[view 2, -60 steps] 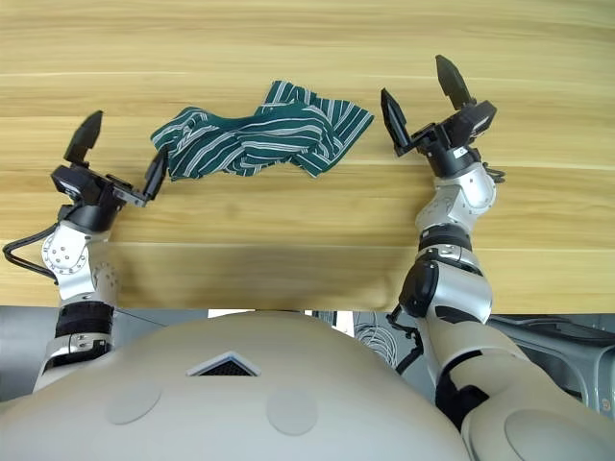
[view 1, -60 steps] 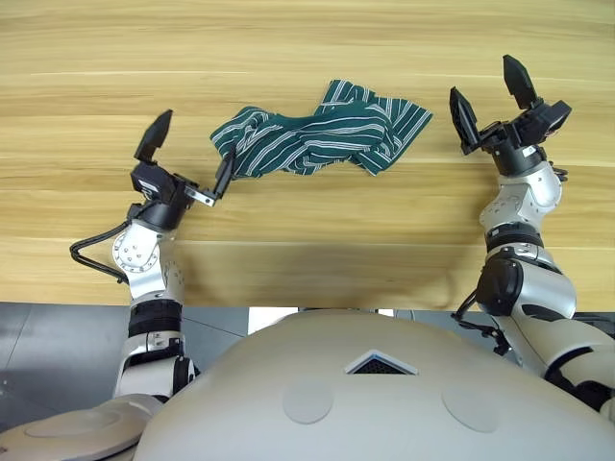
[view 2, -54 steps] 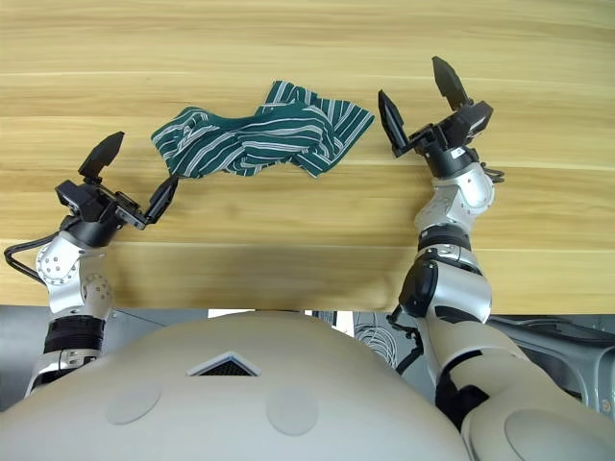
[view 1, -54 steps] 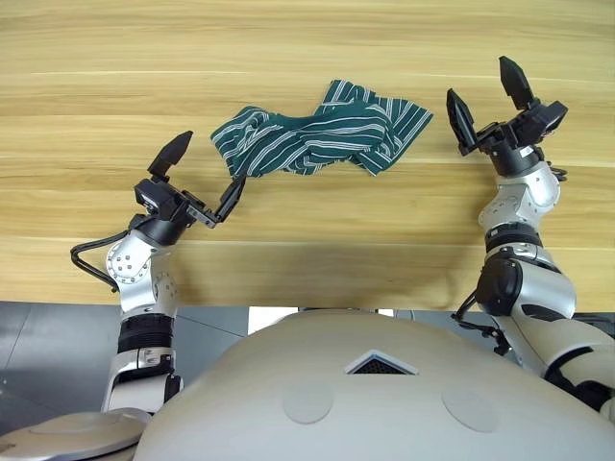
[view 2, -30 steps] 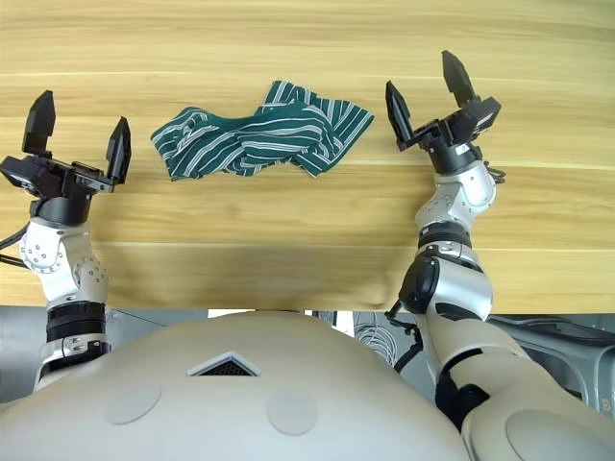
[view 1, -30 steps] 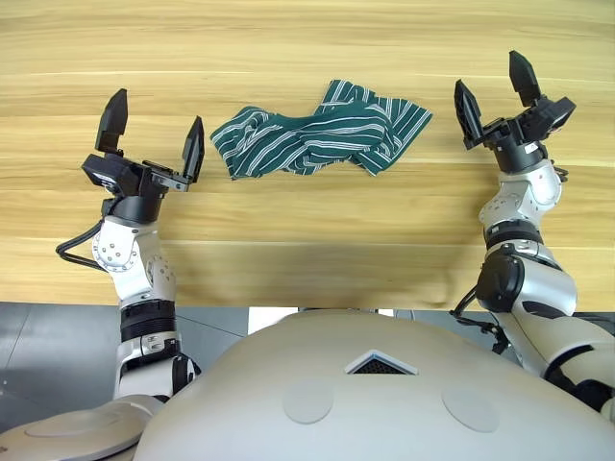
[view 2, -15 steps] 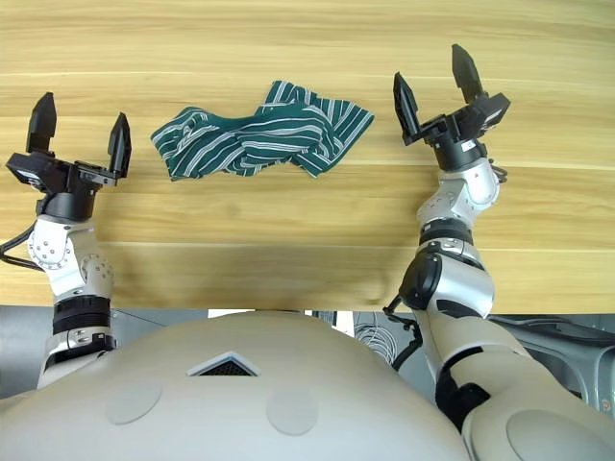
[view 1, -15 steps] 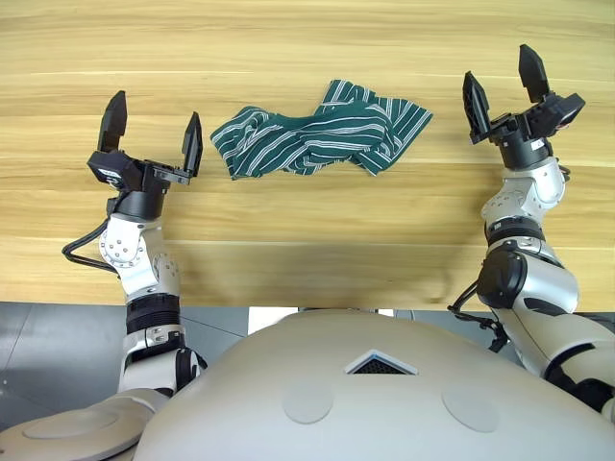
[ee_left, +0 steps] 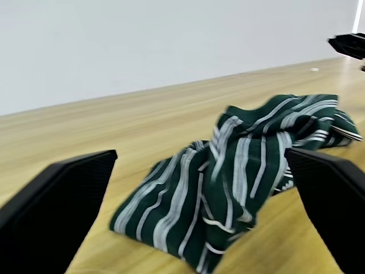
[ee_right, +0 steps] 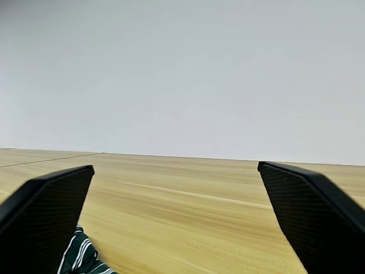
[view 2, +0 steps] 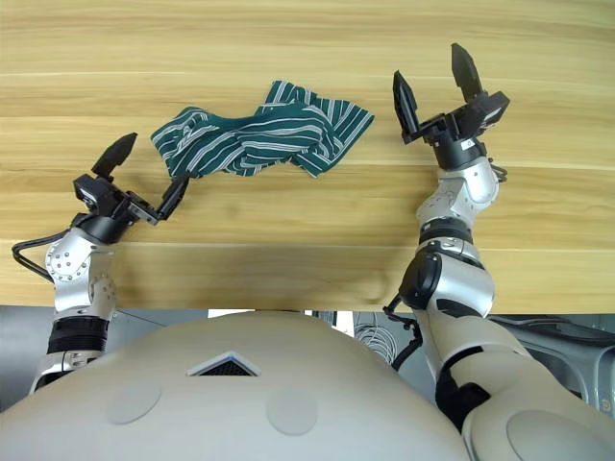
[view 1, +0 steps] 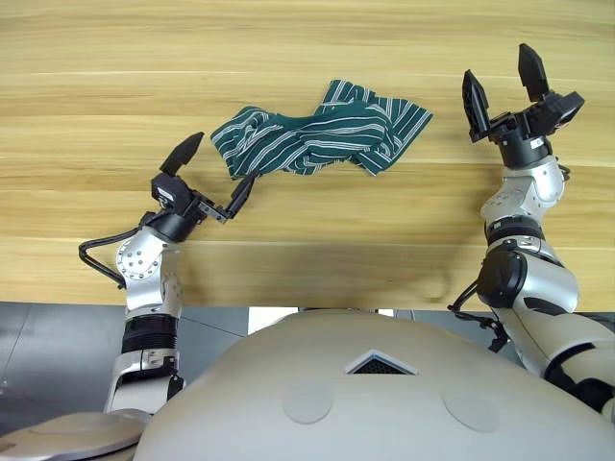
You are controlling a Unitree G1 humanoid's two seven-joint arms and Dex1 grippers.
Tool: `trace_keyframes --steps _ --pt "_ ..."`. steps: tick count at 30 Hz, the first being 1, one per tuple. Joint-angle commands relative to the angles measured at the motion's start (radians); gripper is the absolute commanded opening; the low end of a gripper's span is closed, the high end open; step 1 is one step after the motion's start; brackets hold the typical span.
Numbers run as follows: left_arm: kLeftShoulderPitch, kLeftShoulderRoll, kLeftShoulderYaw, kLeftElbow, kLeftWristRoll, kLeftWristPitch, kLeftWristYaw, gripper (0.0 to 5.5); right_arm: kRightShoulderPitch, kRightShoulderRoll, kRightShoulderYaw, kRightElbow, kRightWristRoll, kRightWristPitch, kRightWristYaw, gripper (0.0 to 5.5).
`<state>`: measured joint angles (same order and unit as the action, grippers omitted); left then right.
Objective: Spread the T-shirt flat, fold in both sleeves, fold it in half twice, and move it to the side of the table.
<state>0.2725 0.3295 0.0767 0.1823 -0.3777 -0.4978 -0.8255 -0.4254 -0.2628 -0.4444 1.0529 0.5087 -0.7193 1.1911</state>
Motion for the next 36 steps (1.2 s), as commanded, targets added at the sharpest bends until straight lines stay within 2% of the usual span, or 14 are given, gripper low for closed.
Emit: trace_keyframes --steps 1,12,29,36 --pt "-0.02 0.021 0.0 0.005 0.06 0.046 0.046 4.99 -0.01 0.007 0.01 0.007 -0.012 -0.004 -0.008 5.4" --pt "-0.031 0.02 -0.062 0.014 0.183 0.086 0.105 3.0 -0.012 0.01 0.023 0.004 -0.016 -0.009 -0.019 5.4" --pt "-0.036 0.035 -0.062 -0.026 0.151 0.08 0.107 0.05 -0.012 0.014 0.039 0.003 -0.024 -0.014 -0.031 5.4" --pt "-0.02 0.047 -0.052 -0.027 0.128 0.072 0.072 0.02 -0.014 0.019 0.043 0.01 -0.033 -0.025 -0.049 5.4"
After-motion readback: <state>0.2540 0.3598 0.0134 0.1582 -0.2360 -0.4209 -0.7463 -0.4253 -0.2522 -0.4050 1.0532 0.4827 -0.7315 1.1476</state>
